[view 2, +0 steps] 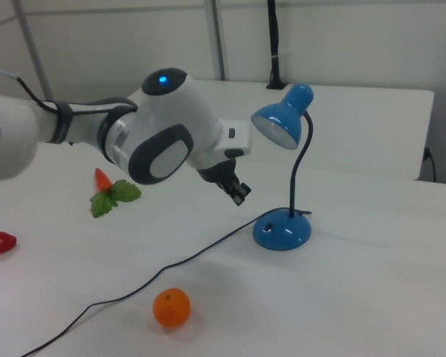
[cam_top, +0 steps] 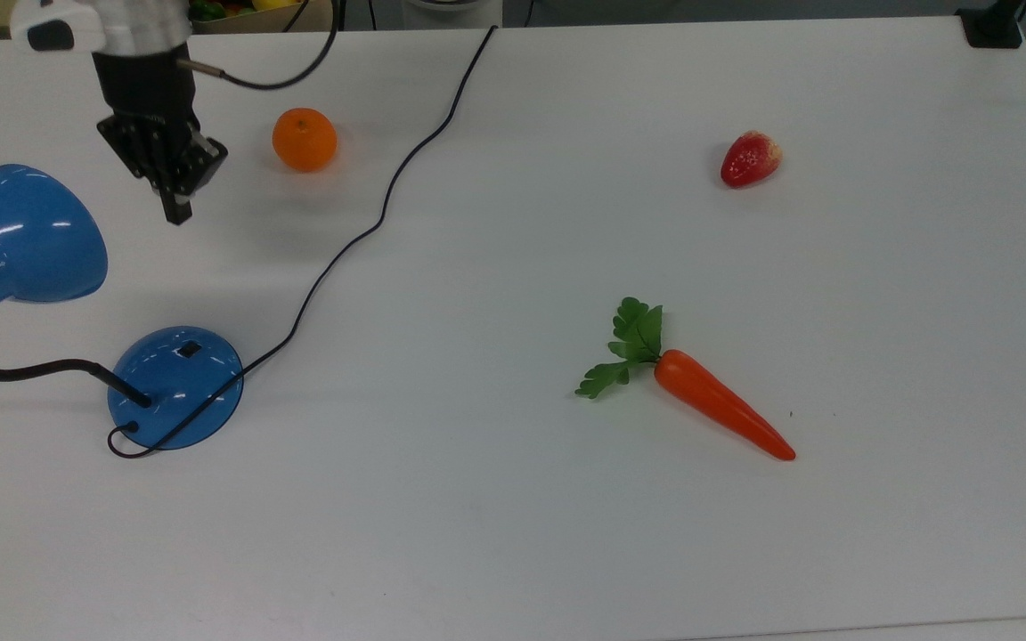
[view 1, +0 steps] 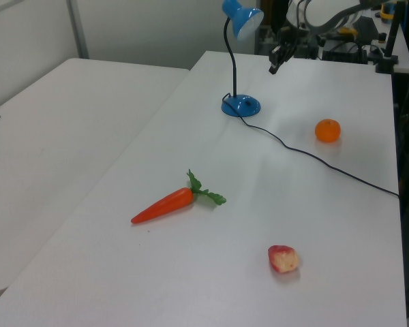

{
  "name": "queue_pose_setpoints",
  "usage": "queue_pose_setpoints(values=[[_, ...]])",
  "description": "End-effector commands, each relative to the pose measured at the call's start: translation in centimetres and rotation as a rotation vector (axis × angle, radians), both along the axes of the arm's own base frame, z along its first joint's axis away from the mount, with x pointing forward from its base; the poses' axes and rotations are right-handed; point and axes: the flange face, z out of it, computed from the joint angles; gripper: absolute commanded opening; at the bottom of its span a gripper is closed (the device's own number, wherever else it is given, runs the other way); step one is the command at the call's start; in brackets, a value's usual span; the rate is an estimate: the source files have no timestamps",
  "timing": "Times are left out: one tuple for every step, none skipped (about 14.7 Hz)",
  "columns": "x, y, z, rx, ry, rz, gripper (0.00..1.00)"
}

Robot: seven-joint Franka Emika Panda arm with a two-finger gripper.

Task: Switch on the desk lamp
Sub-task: 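Lower the closed gripper onto the switch on the lamp base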

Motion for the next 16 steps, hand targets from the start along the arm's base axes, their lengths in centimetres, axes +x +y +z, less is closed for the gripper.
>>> queue_pose_setpoints(values=[[1.0, 1.2, -1.8, 0.013, -0.020, -0.024, 0.02], [1.2, 1.3, -2.2, 0.009, -0.031, -0.030, 0.02], [1.6, 1.5, -2.8, 0.006, -0.042, -0.032, 0.02], [1.8, 1.6, -3.5, 0.002, -0.046, -0.032, 0.02], [2.2, 1.8, -4.1, -0.004, -0.054, -0.030, 0.02], [2.4, 1.7, -4.4, -0.008, -0.061, -0.031, 0.02], [2.6, 1.6, -4.5, -0.014, -0.077, -0.033, 0.02], [2.7, 1.6, -5.3, -0.016, -0.076, -0.037, 0.02], [2.9, 1.5, -5.4, -0.018, -0.086, -0.045, 0.02], [3.1, 1.5, -6.2, -0.020, -0.091, -0.049, 0.02], [3.5, 1.3, -6.3, -0.026, -0.117, -0.061, 0.02], [3.9, 1.2, -7.1, -0.019, -0.120, -0.081, 0.02], [4.6, 1.0, -7.3, -0.010, -0.133, -0.112, 0.02], [4.9, 0.8, -7.7, -0.011, -0.134, -0.116, 0.02], [5.2, 0.8, -8.2, -0.012, -0.132, -0.117, 0.02], [5.4, 0.8, -8.2, -0.013, -0.133, -0.117, 0.02]])
